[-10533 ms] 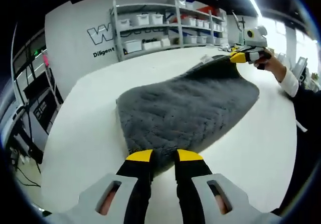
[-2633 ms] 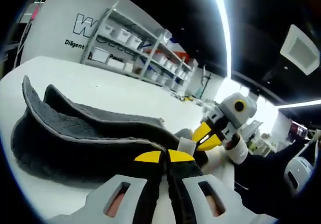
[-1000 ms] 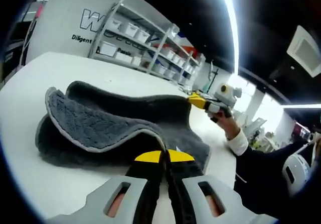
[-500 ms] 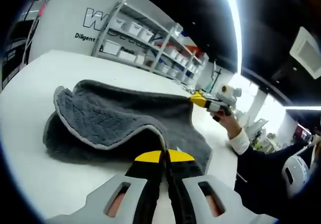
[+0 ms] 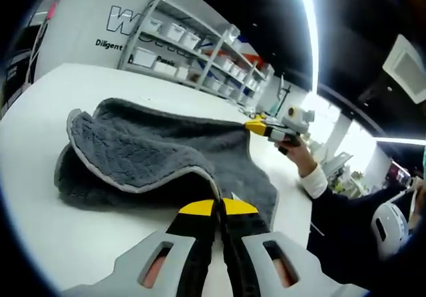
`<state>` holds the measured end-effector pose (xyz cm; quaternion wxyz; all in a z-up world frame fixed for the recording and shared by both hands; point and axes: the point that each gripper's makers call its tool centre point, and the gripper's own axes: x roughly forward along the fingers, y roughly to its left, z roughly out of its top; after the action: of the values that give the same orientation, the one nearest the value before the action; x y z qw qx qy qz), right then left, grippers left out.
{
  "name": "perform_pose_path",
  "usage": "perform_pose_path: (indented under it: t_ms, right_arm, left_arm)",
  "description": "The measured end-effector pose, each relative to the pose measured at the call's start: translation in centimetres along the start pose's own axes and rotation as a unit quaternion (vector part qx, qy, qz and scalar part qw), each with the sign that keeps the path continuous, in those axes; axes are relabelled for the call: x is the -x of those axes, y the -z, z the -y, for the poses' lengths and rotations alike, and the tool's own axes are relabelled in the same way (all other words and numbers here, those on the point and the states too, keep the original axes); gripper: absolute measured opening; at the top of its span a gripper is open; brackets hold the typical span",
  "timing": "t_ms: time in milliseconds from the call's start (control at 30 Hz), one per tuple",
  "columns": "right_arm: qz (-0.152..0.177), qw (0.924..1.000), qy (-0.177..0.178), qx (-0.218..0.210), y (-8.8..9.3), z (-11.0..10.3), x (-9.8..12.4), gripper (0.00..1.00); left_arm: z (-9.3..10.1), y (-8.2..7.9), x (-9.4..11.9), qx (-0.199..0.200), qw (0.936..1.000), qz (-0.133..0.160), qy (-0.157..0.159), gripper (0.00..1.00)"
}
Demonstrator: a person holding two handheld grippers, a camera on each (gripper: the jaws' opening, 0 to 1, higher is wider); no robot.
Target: Open the folded towel by lifting each exposed corner and separating the folded layers until the towel lies flat within the target outline without major curled edges
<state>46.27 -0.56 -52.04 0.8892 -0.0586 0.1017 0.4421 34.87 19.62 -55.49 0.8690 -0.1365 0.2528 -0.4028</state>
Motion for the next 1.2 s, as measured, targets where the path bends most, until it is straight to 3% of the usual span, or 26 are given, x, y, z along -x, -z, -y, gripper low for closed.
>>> perform_pose_path:
  t_ms: [500, 833, 1067, 1200]
  right_arm:
    - [-0.003, 1.0, 0.002, -0.004, -0.1, 0.6, 0.0, 0.0]
    - [-0.011, 0.9998, 0.007, -0.012, 0.2, 1.3, 0.1, 0.0]
    - [-0.014, 0.9998, -0.006, -0.014, 0.2, 0.9, 0.0, 0.0]
    - [0.018, 0.9983, -0.048, -0.028, -1.1, -0.8, 0.5, 0.0]
  left_arm:
    - [1.1, 1.0, 0.1, -0.002, 0.9996, -0.023, 0.015, 0.02]
    - [0.7, 1.2, 0.7, -0.003, 0.9993, -0.033, 0.017, 0.02]
    - [1.2, 1.7, 0.7, -0.001, 0.9988, -0.043, 0.023, 0.02]
    - [1.7, 2.0, 0.4, -0.002, 0.9981, -0.052, 0.033, 0.02]
